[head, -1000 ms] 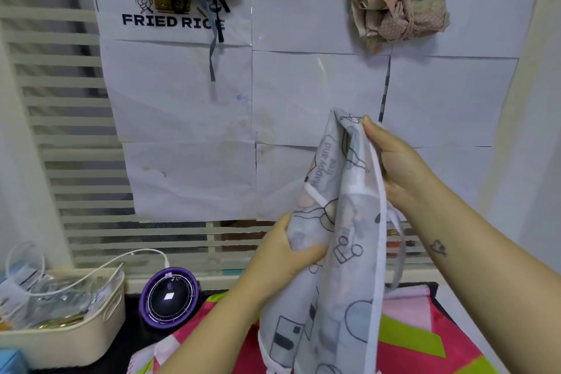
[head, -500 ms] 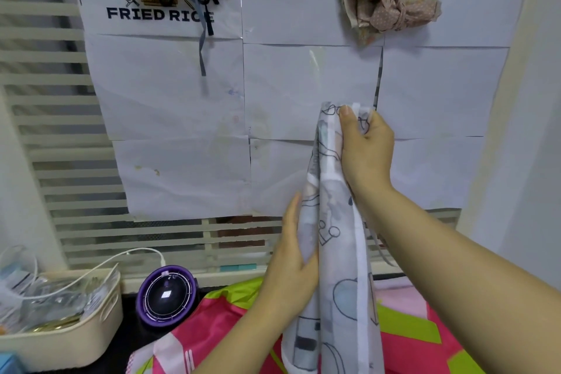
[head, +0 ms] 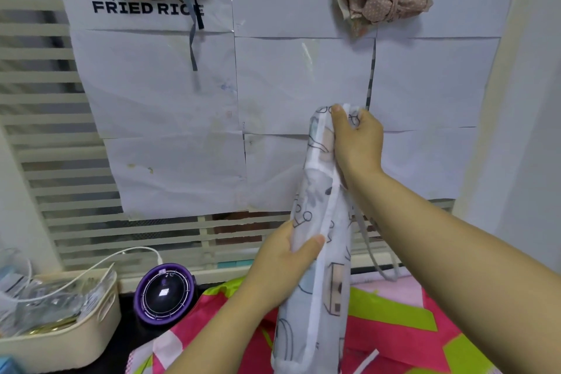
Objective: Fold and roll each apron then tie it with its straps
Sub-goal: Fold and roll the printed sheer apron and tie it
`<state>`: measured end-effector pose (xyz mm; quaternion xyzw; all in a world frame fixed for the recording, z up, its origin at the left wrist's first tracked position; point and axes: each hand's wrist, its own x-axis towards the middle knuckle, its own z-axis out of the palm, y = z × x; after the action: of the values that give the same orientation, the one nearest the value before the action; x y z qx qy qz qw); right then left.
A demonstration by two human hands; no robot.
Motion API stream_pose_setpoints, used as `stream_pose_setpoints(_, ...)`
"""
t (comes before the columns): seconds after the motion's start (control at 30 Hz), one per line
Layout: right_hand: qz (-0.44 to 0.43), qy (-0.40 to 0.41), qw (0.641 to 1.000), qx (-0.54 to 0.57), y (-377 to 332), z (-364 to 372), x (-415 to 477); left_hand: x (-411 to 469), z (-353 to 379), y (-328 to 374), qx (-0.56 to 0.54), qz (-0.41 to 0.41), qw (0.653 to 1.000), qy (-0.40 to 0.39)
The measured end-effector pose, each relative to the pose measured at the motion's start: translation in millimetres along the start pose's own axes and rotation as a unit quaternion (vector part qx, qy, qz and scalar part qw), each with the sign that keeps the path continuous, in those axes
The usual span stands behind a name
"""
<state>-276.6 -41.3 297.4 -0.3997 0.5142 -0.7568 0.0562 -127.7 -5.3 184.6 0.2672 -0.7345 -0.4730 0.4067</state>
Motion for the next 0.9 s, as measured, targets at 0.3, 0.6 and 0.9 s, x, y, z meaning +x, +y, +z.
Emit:
stream_pose_setpoints(0.3, 0.121, -0.211, 0.955, -0.169, 20, -33, -8, 6, -21, -10, -0.03, -0.044, 0.998, 0.037)
stream_pose_setpoints(0.6, 0.298, -0.494, 0.816, -0.03, 28, -52, -82, 13, -16, 1, -0.024, 0.042, 0.995, 0.084)
stream_pose_setpoints(0.9, 0.194, -0.468, 0.862, 0.009, 21, -51, -65, 23, -24, 20, -0.098, 0.017, 0.994, 0.043)
